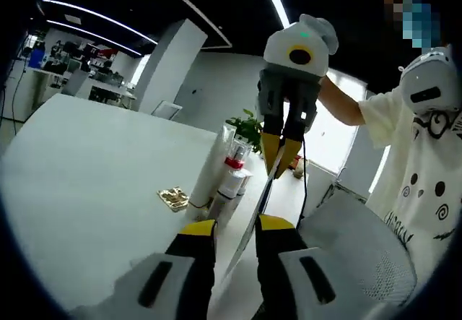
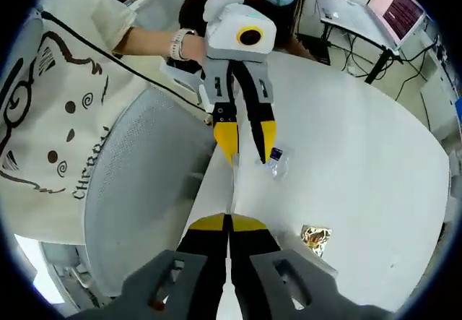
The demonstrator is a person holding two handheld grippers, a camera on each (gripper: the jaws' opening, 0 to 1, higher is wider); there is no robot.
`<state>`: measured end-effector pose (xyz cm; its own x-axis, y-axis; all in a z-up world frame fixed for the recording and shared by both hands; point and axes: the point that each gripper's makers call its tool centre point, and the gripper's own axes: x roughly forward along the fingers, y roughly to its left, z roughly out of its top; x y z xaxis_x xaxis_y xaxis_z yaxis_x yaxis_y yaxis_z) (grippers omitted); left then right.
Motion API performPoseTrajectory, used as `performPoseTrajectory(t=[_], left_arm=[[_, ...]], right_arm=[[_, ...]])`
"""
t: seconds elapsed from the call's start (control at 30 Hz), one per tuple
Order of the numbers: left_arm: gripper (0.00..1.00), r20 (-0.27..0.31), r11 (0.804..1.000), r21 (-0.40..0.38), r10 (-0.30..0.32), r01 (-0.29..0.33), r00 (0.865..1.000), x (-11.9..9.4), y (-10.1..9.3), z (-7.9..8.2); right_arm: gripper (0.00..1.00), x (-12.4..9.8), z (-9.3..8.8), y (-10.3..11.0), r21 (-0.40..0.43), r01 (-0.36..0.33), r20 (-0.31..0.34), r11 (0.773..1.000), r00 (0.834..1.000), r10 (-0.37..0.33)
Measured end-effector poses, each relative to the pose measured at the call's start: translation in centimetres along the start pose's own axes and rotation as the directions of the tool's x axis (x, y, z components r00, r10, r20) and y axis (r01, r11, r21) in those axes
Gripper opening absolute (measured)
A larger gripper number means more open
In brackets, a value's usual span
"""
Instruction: Arrange the skincare products in the storage area until every visible bottle or jar stands upright without overlapping.
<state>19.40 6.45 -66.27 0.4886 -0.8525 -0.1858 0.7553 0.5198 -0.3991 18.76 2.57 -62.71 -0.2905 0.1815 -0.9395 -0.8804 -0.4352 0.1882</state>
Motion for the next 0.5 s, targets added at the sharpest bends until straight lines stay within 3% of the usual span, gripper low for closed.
performPoseTrajectory(t=[0.13, 0.2, 0.3, 0.5], left_arm=[[0.17, -0.137, 1.000, -0.024, -0.017, 0.014, 0.990, 1.3, -0.6, -3.3], [0.17, -0.169, 0.999, -0.036, -0.019, 0.013, 0.985, 1.6, -0.8, -4.2], [0.19, -0.249, 1.000, -0.029, 0.000, -0.008, 0.968, 1.6, -0.6, -6.2], [0.18, -0.264, 0.998, -0.038, 0.036, -0.047, 0.964, 0.8, -0.1, -6.7]], right_arm=[[0.01, 1.0, 0.2, -0.1, 0.000, -0.023, -0.003, 1.000, 1.000, 0.023], [0.01, 1.3, 0.4, 0.2, -0.005, -0.035, -0.005, 0.999, 0.999, 0.035], [0.01, 1.7, 0.6, 0.7, -0.009, -0.054, -0.006, 0.998, 0.999, 0.054], [0.01, 1.7, 0.8, 0.2, -0.008, -0.065, -0.003, 0.998, 0.998, 0.065]])
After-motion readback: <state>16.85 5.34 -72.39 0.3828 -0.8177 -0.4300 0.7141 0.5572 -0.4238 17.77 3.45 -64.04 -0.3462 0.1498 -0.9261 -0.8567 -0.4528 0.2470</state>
